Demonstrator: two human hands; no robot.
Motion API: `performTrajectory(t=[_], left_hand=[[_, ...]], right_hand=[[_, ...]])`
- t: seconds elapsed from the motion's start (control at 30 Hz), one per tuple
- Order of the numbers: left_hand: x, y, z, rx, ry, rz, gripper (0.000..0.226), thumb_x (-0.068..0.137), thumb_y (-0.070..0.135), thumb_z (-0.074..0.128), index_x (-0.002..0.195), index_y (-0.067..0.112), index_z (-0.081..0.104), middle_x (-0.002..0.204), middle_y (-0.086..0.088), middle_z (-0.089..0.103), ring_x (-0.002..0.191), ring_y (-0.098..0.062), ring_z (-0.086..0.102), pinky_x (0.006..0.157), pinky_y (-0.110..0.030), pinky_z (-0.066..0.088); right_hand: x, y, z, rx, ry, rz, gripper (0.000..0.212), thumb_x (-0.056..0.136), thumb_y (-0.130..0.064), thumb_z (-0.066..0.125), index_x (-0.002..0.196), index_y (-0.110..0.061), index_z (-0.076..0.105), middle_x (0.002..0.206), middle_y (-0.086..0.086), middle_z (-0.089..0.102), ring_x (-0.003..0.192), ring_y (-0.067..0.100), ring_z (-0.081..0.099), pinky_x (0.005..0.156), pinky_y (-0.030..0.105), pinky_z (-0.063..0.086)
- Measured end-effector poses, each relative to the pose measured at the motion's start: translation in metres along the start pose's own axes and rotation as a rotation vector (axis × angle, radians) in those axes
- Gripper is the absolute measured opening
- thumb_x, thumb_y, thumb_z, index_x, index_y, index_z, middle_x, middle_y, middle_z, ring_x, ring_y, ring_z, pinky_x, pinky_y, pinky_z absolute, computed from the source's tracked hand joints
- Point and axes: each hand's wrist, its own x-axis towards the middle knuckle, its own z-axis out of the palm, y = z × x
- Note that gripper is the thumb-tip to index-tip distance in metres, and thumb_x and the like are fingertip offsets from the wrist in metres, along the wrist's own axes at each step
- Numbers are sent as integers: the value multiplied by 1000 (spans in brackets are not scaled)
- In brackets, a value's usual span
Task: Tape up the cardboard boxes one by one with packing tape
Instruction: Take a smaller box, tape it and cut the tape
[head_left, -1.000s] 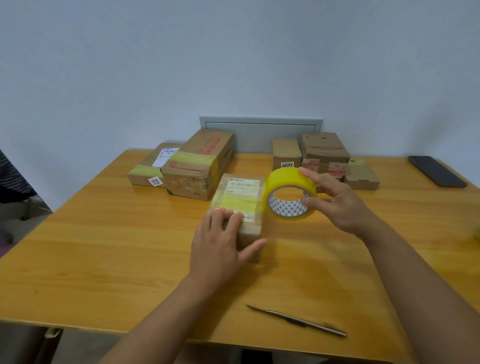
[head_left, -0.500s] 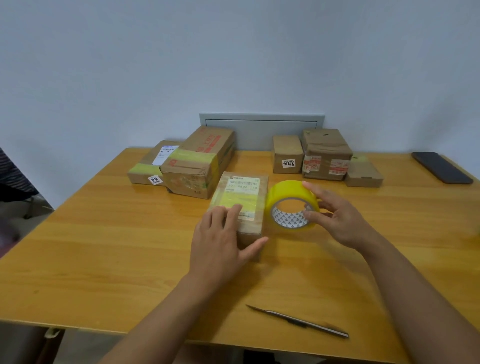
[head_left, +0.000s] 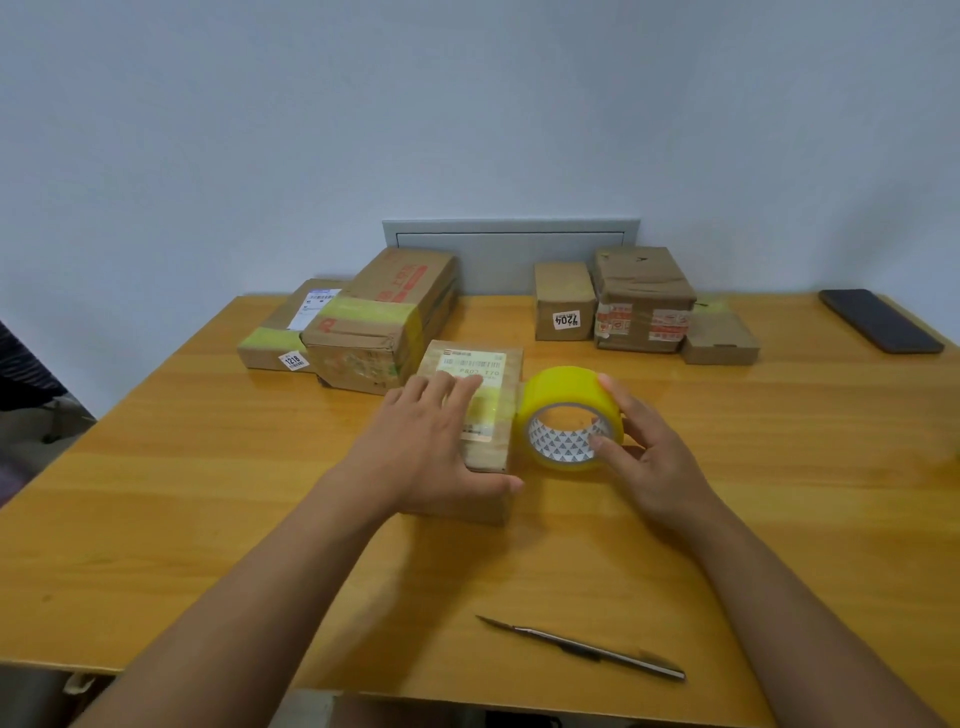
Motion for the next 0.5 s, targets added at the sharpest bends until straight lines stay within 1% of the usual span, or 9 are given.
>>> performTrajectory(t=[0.07,0.13,0.17,0.2,0.27,0.33,0.37,0.43,0.5], left_hand=[[5,-1,1,23,-36,19,110,66,95,35,149,24,20,153,-4,23,141,-24,19,117,-40,19],[8,-1,4,-21,-77,36,113,67,95,35,151,22,17,163,-3,3,150,-25,-4,122,-41,2],[9,-2,5,-41,-109,38,116,66,95,34,153,21,12,165,-1,-8,150,-23,-15,121,-41,-5],[9,-3,6,-56,-141,36,119,65,95,33,155,21,8,164,0,-15,149,-21,-20,121,-40,-8],[9,-7,8,-72,-172,30,122,63,95,32,157,25,-2,163,3,-17,149,-18,-19,119,-36,-9],[9,-7,8,-65,-171,38,120,62,96,30,155,34,-13,163,5,-19,149,-18,-19,119,-36,-9],[9,-7,8,-52,-176,44,118,62,96,29,154,37,-16,162,5,-20,149,-19,-20,119,-38,-9],[10,-6,9,-32,-188,46,115,62,97,26,153,39,-16,162,4,-23,149,-21,-22,119,-40,-10],[11,-7,11,-14,-173,58,115,63,97,22,154,37,-16,161,4,-25,147,-21,-26,119,-40,-13]], right_hand=[[-1,3,2,-2,9,5,70,94,-11,63,142,-52,31,129,-9,47,113,-7,52,82,16,52],[-2,5,3,7,1,4,72,94,-12,63,142,-53,29,129,-15,46,114,-6,52,82,20,54],[-3,6,3,8,-7,3,73,93,-13,64,142,-55,29,130,-20,44,115,-6,51,83,22,54],[-3,7,3,9,-14,2,75,93,-13,64,142,-56,28,130,-25,42,116,-6,50,84,23,55],[-3,7,5,6,-18,1,77,92,-14,65,141,-59,26,132,-28,40,118,-6,48,85,25,55],[-2,6,6,15,-9,14,80,91,-15,67,140,-61,22,136,-20,41,121,-4,47,85,23,54],[-2,6,6,31,-5,40,83,91,-15,67,140,-61,19,137,-17,40,122,-3,46,85,20,51],[-2,7,6,59,-2,106,87,90,-17,68,144,-55,12,134,-13,37,121,0,41,85,15,43],[-2,8,5,57,-10,138,87,90,-19,70,150,-46,12,133,-12,37,122,3,40,90,19,41]])
